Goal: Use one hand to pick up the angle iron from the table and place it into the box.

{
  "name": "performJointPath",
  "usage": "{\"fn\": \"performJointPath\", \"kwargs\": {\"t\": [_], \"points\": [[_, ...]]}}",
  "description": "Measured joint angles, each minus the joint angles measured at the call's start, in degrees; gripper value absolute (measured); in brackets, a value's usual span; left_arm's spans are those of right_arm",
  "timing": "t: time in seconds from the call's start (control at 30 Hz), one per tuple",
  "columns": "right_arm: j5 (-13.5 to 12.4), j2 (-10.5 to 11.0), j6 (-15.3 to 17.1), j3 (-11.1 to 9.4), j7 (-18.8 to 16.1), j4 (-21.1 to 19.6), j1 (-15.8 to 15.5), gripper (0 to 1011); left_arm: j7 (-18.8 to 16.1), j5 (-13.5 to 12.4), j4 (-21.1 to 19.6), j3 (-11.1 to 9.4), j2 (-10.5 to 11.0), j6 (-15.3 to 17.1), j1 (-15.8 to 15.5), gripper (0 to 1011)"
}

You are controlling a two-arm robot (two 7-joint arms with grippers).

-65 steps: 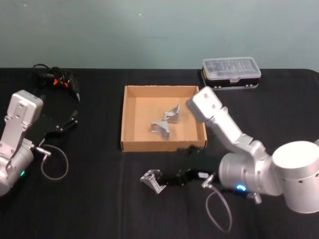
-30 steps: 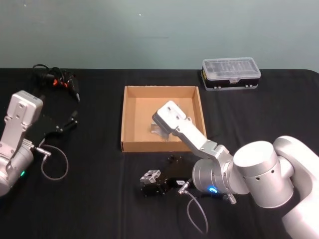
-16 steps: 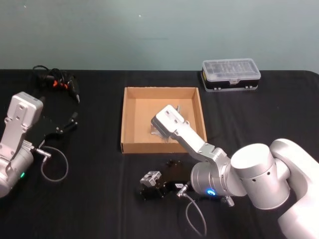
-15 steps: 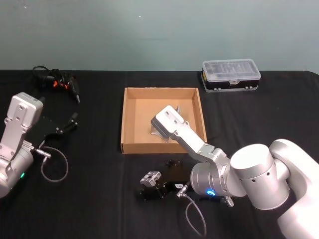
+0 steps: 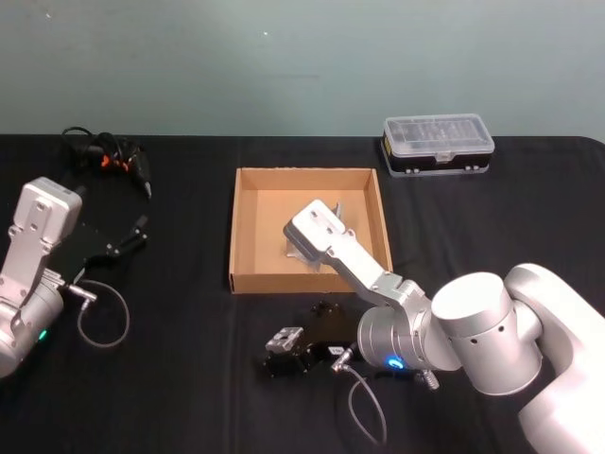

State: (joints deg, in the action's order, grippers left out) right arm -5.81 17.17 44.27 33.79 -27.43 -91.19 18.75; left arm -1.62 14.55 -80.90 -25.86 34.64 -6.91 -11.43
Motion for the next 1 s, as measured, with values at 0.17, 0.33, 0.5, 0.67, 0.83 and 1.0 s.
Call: {"fn": "performJointPath", "kwargs": {"t": [0.17, 0.33, 0.5, 0.67, 0.83, 1.0], "points": [[0.1, 0.0, -0.1, -0.1, 0.0, 0.0, -0.1, 1000, 0.0, 0.0, 0.0, 0.0, 0.0, 0.0, 0.0, 1011], [0.1, 0.0, -0.1, -0.1, 0.0, 0.0, -0.1, 1000, 0.0, 0.0, 0.0, 0.0, 0.0, 0.0, 0.0, 1011], [0.1, 0.0, 0.0, 0.0, 0.0, 0.0, 0.0, 964, 0.0, 0.0, 0.0, 0.0, 0.0, 0.0, 0.0, 1011], [0.0, 0.0, 0.0, 0.0, 0.0, 0.0, 0.0, 863, 0.0, 0.0, 0.0, 0.0, 0.0, 0.0, 0.0, 1011], [0.0, 0.0, 0.0, 0.0, 0.0, 0.0, 0.0, 695, 0.0, 0.0, 0.0, 0.0, 0.0, 0.0, 0.0, 1011], [0.0, 0.0, 0.0, 0.0, 0.0, 0.0, 0.0, 556, 0.0, 0.0, 0.0, 0.0, 0.0, 0.0, 0.0, 1011]]}}
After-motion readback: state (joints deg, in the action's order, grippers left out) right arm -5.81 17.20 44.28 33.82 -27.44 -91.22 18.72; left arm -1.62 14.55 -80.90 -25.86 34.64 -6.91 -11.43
